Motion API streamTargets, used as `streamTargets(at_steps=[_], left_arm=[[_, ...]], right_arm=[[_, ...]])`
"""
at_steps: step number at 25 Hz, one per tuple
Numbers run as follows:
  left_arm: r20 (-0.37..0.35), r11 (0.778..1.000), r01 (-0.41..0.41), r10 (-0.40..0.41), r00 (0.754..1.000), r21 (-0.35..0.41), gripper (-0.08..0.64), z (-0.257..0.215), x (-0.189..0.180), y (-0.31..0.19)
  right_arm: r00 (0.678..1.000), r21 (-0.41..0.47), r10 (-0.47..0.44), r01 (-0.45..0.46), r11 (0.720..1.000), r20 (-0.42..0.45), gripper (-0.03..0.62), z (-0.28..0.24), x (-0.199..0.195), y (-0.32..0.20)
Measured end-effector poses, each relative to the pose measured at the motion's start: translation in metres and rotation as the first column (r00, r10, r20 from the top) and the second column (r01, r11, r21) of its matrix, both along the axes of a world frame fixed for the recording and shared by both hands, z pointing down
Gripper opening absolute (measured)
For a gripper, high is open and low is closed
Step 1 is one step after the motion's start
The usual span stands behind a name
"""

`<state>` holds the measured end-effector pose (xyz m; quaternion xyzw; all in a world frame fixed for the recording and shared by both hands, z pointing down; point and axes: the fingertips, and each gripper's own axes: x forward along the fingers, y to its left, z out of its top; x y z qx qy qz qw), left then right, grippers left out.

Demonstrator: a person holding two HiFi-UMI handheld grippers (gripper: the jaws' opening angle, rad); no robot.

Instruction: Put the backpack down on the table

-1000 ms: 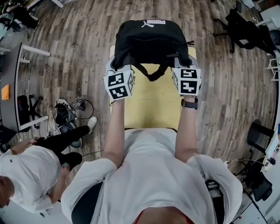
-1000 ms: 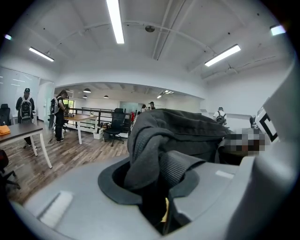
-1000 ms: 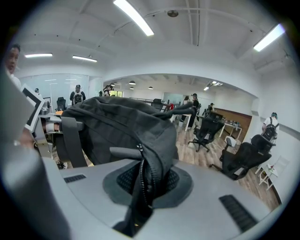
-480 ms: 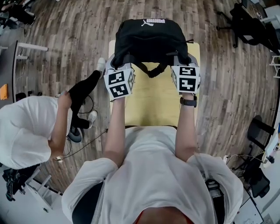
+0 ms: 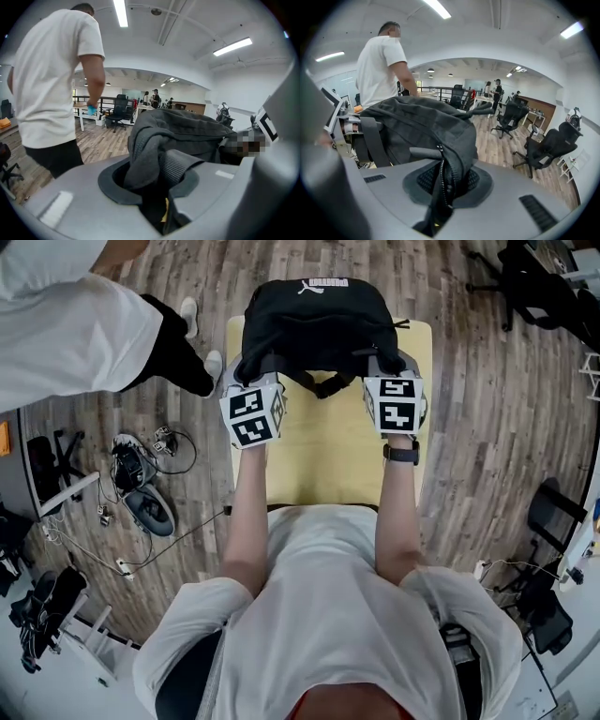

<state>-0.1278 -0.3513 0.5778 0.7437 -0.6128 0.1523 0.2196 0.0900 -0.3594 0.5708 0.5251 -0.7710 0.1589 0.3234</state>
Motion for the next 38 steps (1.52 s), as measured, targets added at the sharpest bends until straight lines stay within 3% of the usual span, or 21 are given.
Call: streamTargets(at_steps=[34, 38], left_arm=[[0.025, 0.984, -0.014, 0.018, 1.000, -0.180, 0.109, 0.110, 0.002, -0.008], [0.026, 0.978, -0.015, 0.020, 0.999, -0.210, 0.109, 0.126, -0.004, -0.001]], right_arm=[[1.000, -0.194, 0.017, -0.013, 0.981, 0.018, 0.028, 0.107, 0.002, -0.006], [1.000, -0.218, 0.005, -0.007, 0.976, -0.012, 0.028, 0.122, -0.003, 0.001]])
